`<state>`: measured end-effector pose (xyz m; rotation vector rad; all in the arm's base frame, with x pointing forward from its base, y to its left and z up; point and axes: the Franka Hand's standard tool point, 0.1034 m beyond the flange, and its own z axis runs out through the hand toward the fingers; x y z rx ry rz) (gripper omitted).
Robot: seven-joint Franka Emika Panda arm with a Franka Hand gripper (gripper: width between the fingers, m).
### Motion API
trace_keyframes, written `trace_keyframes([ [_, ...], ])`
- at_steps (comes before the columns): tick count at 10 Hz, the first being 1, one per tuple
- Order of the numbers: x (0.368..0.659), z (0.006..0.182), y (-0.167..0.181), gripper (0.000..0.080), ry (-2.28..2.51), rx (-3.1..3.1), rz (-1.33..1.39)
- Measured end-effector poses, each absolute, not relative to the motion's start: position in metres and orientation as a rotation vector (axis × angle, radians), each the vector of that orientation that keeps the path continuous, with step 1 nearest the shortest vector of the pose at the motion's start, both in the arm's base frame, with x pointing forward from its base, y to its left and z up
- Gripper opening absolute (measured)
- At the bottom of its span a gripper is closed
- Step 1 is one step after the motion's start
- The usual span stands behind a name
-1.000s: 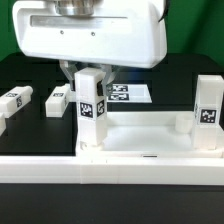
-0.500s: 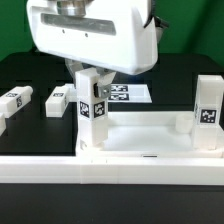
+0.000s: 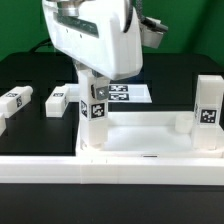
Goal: Assemble desk
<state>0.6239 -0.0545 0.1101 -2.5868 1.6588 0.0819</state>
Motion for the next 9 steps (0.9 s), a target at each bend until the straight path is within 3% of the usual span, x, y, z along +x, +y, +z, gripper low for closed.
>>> trace_keyframes([
  [2,0.624,0.1101,-0.054,0.0535,1.602,-2.621,0.08],
  [3,0.624,0.1101,-0.0531,0.062,1.601,-2.622,0.08],
  [9,0.6258,0.1116,-0.0473,0.0649,1.002,-2.902,0.055],
])
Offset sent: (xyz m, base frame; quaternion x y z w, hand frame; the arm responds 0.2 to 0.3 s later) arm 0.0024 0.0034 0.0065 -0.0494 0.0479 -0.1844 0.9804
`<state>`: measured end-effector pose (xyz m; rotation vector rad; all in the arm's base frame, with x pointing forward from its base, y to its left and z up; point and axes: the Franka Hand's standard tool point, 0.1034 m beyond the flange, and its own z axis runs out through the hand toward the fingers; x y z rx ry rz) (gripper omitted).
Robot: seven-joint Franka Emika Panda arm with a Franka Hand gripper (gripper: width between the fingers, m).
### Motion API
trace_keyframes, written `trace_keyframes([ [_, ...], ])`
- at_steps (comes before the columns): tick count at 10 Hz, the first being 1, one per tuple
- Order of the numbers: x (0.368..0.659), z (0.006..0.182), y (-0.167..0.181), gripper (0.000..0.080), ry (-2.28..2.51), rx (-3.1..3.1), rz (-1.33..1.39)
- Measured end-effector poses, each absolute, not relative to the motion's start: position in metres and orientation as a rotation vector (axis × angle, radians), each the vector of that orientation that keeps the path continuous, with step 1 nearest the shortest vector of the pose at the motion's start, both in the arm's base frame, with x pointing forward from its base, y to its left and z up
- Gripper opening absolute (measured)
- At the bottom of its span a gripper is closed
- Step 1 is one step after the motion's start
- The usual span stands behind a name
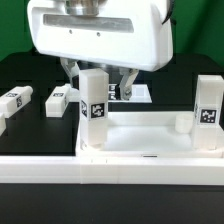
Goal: Assemble desk
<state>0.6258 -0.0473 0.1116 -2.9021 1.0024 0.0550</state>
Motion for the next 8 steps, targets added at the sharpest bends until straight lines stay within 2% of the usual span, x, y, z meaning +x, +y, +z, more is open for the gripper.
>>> trace_keyframes([
  [5,0.624,0.112,-0.061,0.0649,0.016,-3.132,0.038],
  [8,0.625,0.112,-0.061,0.0649,-0.314,-3.12,0.032],
])
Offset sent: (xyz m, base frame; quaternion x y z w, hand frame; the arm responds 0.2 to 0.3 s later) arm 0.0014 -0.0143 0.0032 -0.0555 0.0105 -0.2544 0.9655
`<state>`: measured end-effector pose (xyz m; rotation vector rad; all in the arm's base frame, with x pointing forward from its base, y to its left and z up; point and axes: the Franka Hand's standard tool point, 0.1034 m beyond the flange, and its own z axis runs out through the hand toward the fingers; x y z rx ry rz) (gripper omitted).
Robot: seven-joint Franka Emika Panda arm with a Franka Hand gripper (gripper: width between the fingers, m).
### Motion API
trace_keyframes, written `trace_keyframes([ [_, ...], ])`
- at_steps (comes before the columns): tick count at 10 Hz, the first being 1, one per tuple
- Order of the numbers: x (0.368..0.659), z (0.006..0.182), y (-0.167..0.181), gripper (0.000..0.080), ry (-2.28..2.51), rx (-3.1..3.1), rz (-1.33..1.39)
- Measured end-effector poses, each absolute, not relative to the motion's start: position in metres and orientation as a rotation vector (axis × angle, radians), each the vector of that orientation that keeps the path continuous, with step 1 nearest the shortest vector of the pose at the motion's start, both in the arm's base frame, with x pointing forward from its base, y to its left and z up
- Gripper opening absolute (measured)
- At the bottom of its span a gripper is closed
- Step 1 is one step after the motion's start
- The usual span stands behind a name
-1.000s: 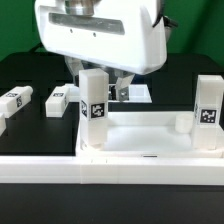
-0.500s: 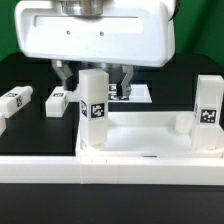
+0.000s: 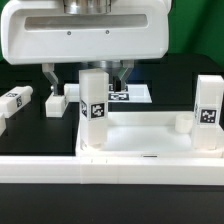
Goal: Assemble desk
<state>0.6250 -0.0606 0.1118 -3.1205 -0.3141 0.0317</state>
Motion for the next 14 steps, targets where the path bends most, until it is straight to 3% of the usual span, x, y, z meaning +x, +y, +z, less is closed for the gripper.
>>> trace_keyframes([
  [2,0.6246,0.111,-0.0597,0.0649,-0.356,-3.114,0.034],
  [3,0.6246,0.1109,-0.0597,0.0506,-0.355,-3.114,0.034],
  [4,0.6246,0.1109,-0.0597,0.0506,-0.355,-3.114,0.034],
  [5,0.6245,0.1109,-0.0596,0.0367,-0.348,-3.115,0.034],
  [6,0.6245,0.1108,-0.0593,0.0288,-0.309,-3.118,0.034],
  [10,0.6243,0.1104,-0.0587,0.0288,0.004,-3.13,0.034],
  [14,0.6239,0.1098,-0.0564,0.0289,0.713,-3.032,0.037],
])
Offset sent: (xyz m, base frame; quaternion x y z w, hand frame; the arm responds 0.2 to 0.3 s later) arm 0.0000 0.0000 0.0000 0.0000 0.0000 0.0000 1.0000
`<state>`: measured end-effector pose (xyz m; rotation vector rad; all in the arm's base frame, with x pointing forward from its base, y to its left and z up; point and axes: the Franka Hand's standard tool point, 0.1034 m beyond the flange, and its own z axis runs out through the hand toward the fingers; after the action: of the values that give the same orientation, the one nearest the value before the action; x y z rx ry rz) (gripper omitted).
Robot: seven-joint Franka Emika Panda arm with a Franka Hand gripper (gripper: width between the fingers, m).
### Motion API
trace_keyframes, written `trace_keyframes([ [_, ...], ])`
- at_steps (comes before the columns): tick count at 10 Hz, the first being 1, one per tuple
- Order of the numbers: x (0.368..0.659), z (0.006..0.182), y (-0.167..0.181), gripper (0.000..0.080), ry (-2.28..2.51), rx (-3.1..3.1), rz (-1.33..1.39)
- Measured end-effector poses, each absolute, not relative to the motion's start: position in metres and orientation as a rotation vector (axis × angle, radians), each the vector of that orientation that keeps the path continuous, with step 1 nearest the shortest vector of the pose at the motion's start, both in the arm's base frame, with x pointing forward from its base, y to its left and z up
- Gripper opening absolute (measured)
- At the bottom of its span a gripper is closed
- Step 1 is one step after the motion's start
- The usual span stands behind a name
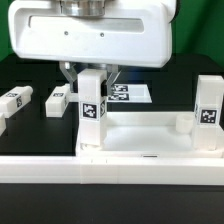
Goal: Assemble desk
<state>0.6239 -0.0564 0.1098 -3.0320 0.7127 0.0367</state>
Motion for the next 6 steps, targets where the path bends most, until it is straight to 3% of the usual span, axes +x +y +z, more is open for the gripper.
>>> trace_keyframes([
  [6,0.6233,0.1086,-0.0567,0.0291,1.559,-2.64,0.073],
])
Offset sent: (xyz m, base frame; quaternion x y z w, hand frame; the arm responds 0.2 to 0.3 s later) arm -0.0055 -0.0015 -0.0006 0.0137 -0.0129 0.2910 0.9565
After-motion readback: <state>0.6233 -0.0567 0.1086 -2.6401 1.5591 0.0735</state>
